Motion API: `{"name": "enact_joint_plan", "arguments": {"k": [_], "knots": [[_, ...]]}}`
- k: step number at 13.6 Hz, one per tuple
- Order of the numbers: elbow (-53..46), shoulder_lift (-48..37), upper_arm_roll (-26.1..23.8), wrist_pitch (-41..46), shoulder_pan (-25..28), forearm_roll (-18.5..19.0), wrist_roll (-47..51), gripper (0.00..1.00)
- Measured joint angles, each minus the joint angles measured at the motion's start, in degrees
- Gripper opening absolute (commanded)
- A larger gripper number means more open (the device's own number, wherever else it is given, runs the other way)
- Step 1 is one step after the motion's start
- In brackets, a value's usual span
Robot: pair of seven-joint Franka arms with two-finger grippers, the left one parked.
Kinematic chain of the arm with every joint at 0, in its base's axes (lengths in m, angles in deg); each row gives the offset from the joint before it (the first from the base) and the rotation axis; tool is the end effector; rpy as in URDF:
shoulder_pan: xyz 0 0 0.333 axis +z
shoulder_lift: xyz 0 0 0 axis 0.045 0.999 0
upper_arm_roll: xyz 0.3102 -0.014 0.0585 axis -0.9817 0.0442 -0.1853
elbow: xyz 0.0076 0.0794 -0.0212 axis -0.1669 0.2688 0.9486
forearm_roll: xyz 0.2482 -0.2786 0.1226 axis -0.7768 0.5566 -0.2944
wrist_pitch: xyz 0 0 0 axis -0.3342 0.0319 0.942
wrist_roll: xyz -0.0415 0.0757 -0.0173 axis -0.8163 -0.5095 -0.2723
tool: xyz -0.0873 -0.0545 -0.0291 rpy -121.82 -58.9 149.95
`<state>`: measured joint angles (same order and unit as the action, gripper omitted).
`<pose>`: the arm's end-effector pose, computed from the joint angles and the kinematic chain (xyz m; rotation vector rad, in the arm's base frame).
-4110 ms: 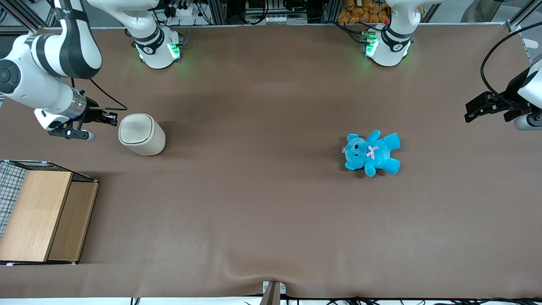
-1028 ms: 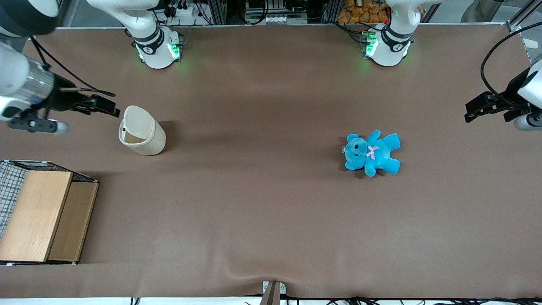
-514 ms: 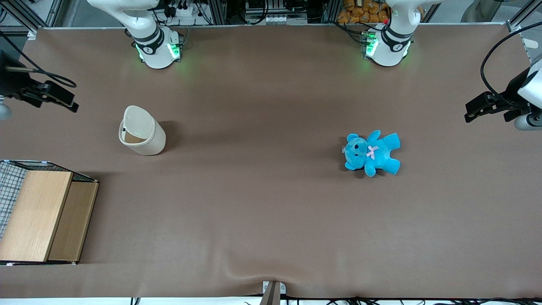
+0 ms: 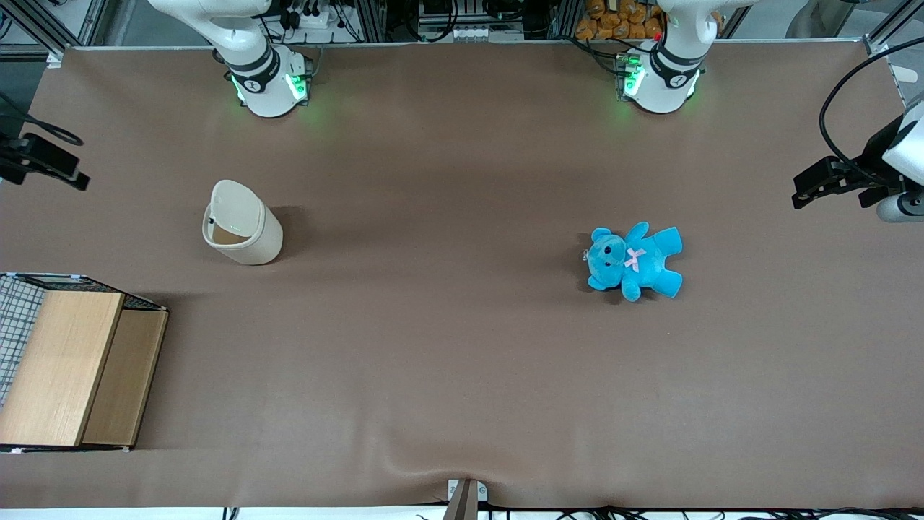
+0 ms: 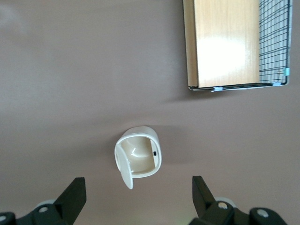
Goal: Open trash can with right arm
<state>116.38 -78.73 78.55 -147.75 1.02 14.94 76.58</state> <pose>0.5439 -0.0462 0.6599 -3.1056 0.1899 0.0269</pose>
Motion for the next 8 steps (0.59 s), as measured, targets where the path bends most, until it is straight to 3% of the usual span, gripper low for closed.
{"name": "enact_joint_plan", "arguments": {"k": [8], "knots": [[-0.3,0.0,0.3,0.0,0.0,0.3,-0.4,1.0]]}}
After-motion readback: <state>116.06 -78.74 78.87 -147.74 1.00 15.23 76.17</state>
